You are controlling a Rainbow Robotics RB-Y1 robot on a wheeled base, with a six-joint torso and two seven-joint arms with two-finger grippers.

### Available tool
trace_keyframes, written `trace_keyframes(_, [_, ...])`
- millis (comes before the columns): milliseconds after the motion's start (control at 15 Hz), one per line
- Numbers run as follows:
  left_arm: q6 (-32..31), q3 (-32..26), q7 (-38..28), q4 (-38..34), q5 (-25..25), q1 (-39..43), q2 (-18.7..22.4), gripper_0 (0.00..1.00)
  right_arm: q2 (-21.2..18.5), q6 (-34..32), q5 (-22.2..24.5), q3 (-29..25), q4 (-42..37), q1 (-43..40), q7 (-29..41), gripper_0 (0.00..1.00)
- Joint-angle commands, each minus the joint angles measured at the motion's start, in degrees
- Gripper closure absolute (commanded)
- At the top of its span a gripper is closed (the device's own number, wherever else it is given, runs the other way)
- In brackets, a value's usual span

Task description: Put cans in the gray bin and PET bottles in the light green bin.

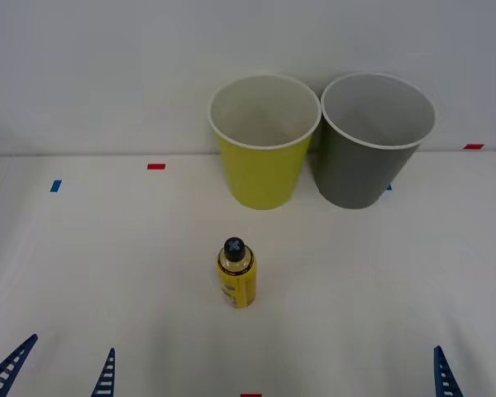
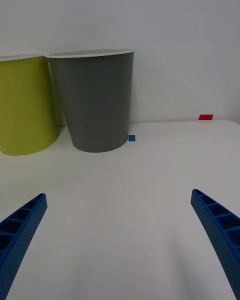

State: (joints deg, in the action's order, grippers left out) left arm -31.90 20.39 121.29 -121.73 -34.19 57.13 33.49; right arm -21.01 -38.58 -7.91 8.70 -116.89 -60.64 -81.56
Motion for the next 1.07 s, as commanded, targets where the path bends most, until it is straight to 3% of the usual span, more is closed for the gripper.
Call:
trace_keyframes(67, [0.0, 0.0, 0.0, 0.0, 0.0, 0.0, 0.0, 0.0, 0.0, 0.0, 0.0, 0.0, 0.0, 0.0, 0.0, 0.0])
trace_keyframes(1067, [0.0, 0.0, 0.0, 0.0, 0.0, 0.0, 0.0, 0.0, 0.0, 0.0, 0.0, 0.0, 0.0, 0.0, 0.0, 0.0])
